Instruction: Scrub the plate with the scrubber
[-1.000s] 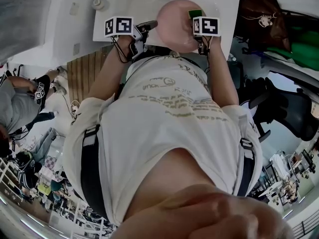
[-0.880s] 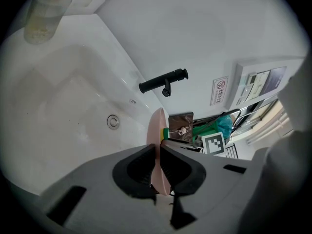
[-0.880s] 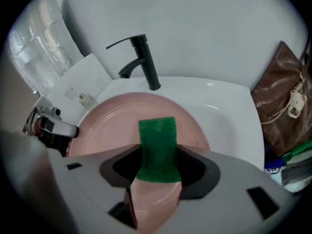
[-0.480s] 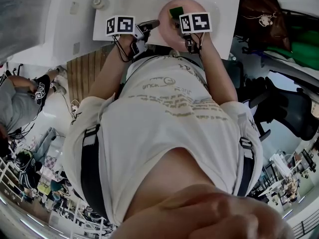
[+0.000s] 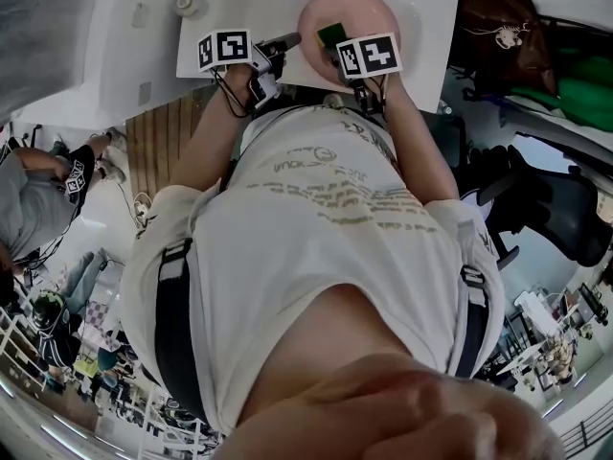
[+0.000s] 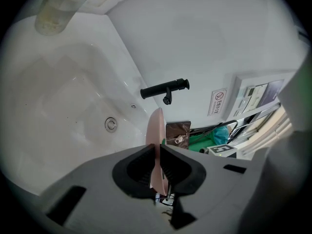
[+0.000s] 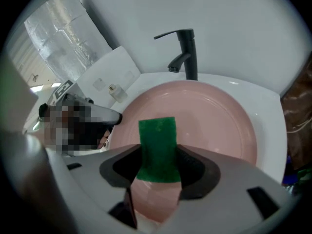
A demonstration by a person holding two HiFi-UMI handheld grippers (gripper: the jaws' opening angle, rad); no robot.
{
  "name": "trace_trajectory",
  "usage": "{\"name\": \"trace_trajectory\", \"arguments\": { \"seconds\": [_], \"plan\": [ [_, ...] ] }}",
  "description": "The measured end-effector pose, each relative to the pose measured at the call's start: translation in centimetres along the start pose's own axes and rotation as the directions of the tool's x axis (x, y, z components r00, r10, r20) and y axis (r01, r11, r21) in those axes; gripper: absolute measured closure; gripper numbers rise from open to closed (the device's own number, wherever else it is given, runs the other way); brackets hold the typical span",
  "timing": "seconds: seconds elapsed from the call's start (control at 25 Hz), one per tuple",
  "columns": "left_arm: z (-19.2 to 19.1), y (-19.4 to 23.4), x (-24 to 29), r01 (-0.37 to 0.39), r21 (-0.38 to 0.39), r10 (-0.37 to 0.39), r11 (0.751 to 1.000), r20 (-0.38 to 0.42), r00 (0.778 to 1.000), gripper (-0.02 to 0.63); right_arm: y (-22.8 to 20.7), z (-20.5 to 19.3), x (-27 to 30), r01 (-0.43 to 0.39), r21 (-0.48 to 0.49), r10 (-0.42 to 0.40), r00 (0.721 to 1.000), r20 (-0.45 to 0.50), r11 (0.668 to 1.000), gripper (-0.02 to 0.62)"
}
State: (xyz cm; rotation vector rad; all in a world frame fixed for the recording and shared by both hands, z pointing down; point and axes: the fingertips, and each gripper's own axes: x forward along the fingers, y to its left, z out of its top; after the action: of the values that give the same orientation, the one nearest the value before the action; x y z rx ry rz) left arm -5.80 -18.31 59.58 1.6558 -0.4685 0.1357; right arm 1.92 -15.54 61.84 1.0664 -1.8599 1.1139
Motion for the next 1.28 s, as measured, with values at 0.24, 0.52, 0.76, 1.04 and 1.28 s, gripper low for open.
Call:
{"name": "trace_trajectory", "arguments": {
  "seconds": [0.24, 0.52, 0.76, 1.04, 1.28],
  "plan": [
    [0.0, -0.5, 0.3, 0.021, 0.004, -0.021, 1.000, 0.001, 1.000, 0.565, -2.1, -1.6, -0.9, 0.043, 0.028, -0.043, 0.999, -0.016, 0.999, 0.373],
    [-0.6, -0.9, 0.4, 0.029, 0.018, -0.029, 0.999, -0.020, 0.999, 0.565, -6.1, -2.6, -1.5, 0.118, 0.090, -0.115, 0.993, -0.035, 0.989, 0.373],
    [-1.4, -0.9, 0.2, 0.028, 0.022, -0.027, 0.999, -0.035, 0.999, 0.565, -9.9, -2.2, -2.0, 0.186, 0.162, -0.182, 0.983, -0.039, 0.969, 0.373],
    [-2.1, -0.6, 0.0, 0.015, 0.017, -0.015, 1.000, -0.043, 0.999, 0.565, -6.7, -0.5, -0.4, 0.095, 0.176, -0.094, 0.995, -0.012, 0.980, 0.373],
    [-1.7, -0.3, 0.2, -0.003, 0.013, 0.004, 1.000, -0.028, 1.000, 0.565, -1.3, 0.2, 1.0, -0.019, 0.099, 0.021, 1.000, -0.022, 0.995, 0.373]
  ]
}}
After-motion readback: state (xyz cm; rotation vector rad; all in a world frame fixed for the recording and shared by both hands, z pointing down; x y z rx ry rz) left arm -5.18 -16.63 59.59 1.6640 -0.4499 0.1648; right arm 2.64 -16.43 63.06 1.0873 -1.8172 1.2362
